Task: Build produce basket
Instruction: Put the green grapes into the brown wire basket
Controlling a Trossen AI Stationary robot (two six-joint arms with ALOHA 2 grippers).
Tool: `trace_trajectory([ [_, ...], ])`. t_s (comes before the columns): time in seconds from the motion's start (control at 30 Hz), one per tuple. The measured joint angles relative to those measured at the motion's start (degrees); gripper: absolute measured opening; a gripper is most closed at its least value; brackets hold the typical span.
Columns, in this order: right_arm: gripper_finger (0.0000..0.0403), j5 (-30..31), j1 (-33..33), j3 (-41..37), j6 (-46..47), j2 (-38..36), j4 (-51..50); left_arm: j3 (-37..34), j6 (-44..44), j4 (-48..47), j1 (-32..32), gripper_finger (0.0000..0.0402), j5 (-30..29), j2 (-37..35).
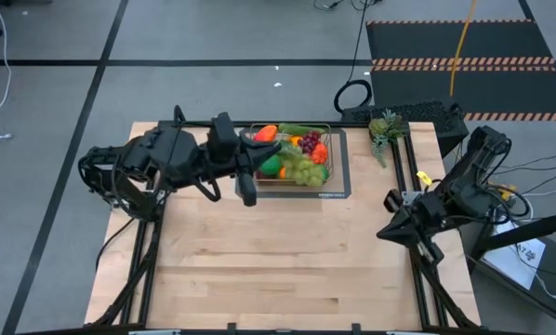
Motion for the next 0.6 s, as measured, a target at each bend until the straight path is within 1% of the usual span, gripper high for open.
trace_trajectory([
  [0.13,0.0000,0.7,0.0,0.0,-9.8,-0.8,-1.9,0.0,4.4,2.4,0.7,0.0002,-0.1,0.0],
  [0.23,0.0000,5.0,0.0,0.0,-14.7,-0.8,-3.4,0.0,7.6,4.3,1.8,0.0005,-0.1,-0.4],
  [0.5,0.0000,21.5,0.0,0.0,-15.9,-0.8,-3.5,0.0,13.7,5.6,3.9,0.0006,1.6,-2.1],
  [0.6,0.0000,25.7,0.0,0.0,-15.9,-0.8,-3.3,0.0,18.1,5.8,4.7,0.0007,7.4,-3.3],
])
